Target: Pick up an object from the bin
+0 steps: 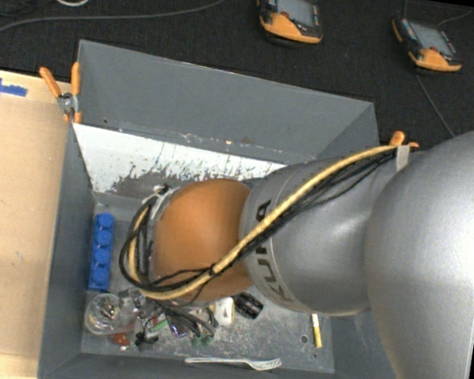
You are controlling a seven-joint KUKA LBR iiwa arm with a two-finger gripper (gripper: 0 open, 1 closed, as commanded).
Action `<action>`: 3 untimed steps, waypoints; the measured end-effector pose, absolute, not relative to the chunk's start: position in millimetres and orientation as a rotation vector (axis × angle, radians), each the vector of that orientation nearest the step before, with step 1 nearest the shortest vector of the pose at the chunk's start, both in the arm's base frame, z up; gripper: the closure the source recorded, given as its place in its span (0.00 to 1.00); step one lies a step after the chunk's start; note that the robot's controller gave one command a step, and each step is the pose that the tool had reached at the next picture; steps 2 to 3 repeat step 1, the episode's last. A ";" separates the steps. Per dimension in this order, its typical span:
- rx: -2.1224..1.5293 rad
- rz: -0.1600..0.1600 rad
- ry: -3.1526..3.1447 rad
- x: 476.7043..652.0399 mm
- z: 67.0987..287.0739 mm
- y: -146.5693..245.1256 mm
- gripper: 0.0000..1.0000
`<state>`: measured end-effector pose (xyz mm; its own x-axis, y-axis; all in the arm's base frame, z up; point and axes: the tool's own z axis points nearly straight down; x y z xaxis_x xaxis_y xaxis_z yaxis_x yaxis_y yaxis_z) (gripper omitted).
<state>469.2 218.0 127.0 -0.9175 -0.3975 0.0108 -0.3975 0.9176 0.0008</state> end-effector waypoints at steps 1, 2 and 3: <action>0.631 0.005 -3.060 468.0 117.2 217.1 1.00; 0.631 0.005 -3.060 468.0 117.2 217.1 1.00; 0.631 0.005 -3.060 468.0 117.2 217.1 1.00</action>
Offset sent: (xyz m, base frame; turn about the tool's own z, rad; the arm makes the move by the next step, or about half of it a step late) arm -0.0003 -0.0005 0.0278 0.0012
